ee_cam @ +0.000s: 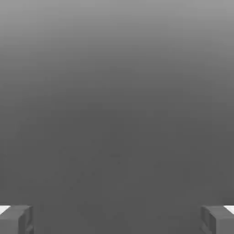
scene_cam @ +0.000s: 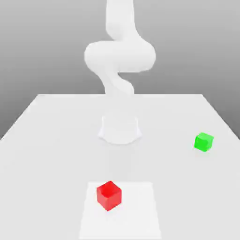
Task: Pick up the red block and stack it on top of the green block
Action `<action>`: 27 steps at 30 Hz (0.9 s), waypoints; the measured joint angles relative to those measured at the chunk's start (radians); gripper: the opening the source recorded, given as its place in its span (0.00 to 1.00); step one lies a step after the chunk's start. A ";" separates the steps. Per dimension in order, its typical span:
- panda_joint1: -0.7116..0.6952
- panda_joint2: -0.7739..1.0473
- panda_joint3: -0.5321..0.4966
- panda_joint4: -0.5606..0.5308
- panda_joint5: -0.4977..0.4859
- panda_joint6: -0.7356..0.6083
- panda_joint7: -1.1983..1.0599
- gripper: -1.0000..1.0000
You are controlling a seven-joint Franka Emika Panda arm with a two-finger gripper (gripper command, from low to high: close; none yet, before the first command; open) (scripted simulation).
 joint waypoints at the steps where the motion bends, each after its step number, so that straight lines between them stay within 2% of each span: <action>1: -0.006 0.041 0.006 -0.022 -0.027 0.022 -0.018 0.50; 7: -0.029 0.276 -0.001 -0.148 -0.149 0.144 -0.143 0.50; 12: -0.028 0.471 -0.049 -0.256 -0.181 0.255 -0.302 0.50; 16: -0.014 0.612 -0.086 -0.345 -0.117 0.351 -0.492 0.50; 19: -0.003 0.704 -0.086 -0.407 0.013 0.421 -0.685 0.50; 22: -0.004 0.773 -0.076 -0.413 0.069 0.479 -0.749 0.50; 27: -0.015 0.888 -0.059 -0.398 0.101 0.578 -0.775 0.50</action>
